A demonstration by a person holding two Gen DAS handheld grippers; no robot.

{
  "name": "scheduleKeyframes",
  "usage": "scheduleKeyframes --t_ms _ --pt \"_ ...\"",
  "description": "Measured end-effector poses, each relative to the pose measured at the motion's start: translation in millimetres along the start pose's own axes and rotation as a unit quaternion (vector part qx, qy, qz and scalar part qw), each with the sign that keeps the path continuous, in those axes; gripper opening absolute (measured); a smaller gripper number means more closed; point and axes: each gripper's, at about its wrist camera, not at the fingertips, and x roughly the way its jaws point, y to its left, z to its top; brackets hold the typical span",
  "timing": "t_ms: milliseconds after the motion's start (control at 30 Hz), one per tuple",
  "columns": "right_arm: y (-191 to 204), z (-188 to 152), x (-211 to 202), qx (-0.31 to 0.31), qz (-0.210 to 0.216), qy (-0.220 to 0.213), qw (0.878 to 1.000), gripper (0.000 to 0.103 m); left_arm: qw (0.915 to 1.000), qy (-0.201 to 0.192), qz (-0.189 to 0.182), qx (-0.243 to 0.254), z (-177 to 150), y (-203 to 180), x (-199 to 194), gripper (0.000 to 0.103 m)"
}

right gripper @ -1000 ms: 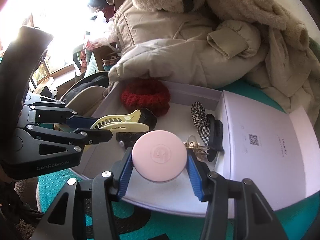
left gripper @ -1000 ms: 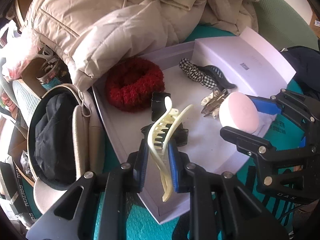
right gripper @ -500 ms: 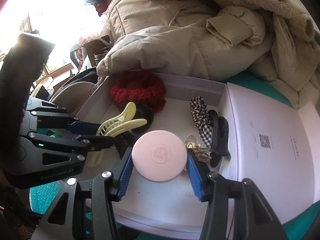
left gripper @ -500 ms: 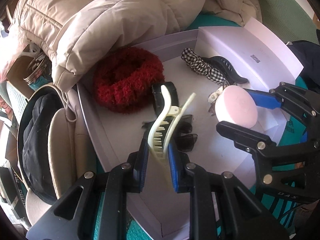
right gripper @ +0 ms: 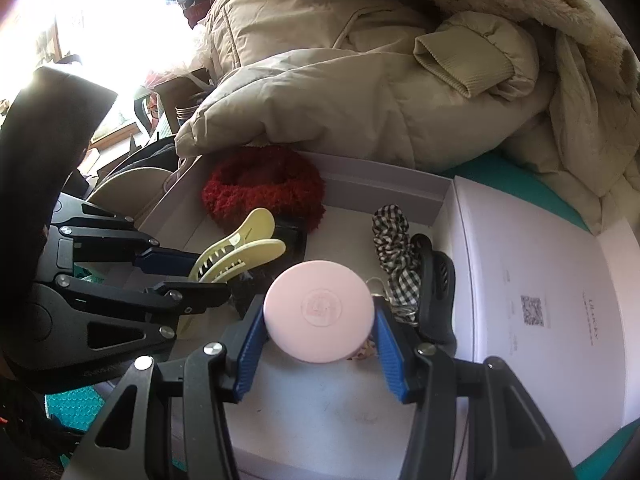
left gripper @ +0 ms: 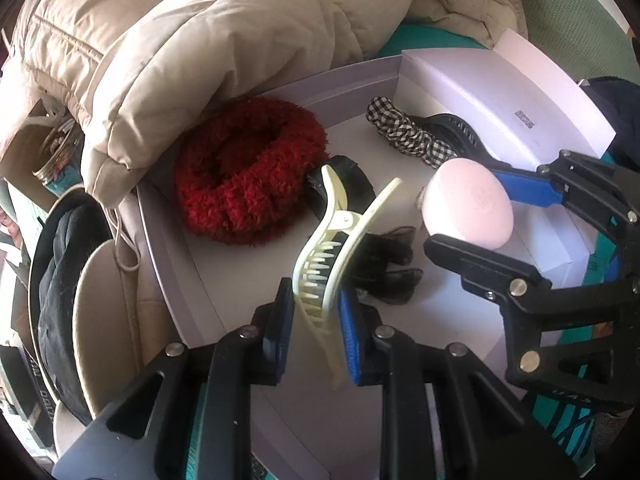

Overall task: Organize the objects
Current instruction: 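Lower and open left tool releasing claw clip while right tool releases pink compact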

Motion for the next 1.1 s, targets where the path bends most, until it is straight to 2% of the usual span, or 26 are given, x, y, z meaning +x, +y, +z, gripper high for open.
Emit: scheduleKeyframes --t_ms 367,567,833,967,1100 --pt "-1 5 4 0.0 -0.006 0.0 1.0 0.052 0.9999 0.003 0.011 0.001 4 -2 3 0.021" --pt "0 5 4 0.001 -0.003 0.008 1.0 0.052 0.9999 0.009 -0.002 -0.015 4 0 -1 0.021" --pt "6 2 -2 -0.008 -0.013 0.013 1.0 0.052 0.9996 0.005 0.016 -0.023 1 0 -9 0.021" --pt "9 0 -2 -0.01 -0.02 0.018 1.0 0.06 0.9994 0.003 0.015 -0.031 2 0 -14 0.025" --pt "9 2 -5 -0.009 -0.029 0.022 0.999 0.061 0.9992 0.003 0.012 -0.037 4 3 -19 0.026"
